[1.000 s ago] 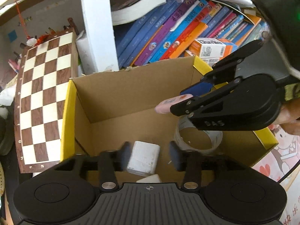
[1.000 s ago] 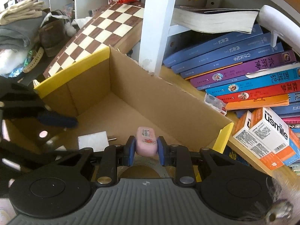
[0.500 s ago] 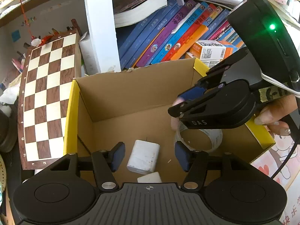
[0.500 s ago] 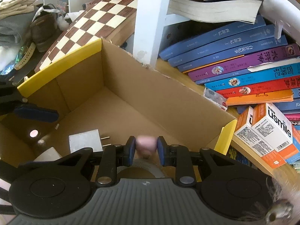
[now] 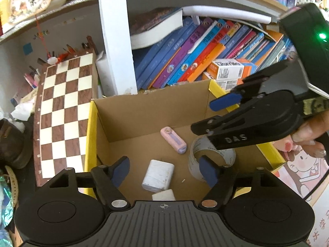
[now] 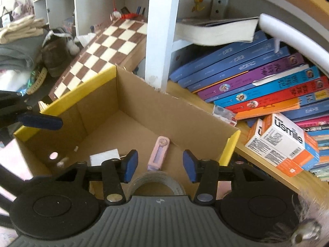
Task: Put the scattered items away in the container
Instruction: 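Lift both grippers out of the box and back away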
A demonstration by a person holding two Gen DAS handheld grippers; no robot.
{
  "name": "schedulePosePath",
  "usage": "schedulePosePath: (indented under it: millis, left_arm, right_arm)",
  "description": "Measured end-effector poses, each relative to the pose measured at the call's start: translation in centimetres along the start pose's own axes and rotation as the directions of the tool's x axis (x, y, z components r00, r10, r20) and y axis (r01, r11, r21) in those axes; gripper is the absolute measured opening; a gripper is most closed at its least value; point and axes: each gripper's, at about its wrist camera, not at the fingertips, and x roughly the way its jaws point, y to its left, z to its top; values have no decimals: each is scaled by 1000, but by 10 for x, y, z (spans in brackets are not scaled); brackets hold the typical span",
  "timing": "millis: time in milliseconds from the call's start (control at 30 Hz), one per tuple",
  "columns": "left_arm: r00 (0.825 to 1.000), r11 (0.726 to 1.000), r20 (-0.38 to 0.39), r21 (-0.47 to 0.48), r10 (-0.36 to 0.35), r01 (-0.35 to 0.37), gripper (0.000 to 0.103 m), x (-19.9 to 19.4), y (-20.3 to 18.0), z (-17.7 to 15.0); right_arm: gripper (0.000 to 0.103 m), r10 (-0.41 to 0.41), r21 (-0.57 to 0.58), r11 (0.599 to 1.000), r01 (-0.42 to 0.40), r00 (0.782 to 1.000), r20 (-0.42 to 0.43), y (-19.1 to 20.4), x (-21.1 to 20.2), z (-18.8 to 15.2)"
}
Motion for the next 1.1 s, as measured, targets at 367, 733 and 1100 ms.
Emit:
schedulePosePath:
  millis: [367,733,1100]
  left_arm:
    - [999,1000,37,4,1,-2,79,-41,-19,-10]
    - [998,1000,63,14,-26,25,84,-71,-48,-24]
    - [998,999,56,38,-32,30,88,-85,-76,-39]
  right_arm:
    - [49,-8,29,1000,5,997,77,7,-64,-18]
    - [53,-33,84,996,23,993,112,11,-111,-54]
    - [65,-107,166,982,93,991,77,4,-142,-105]
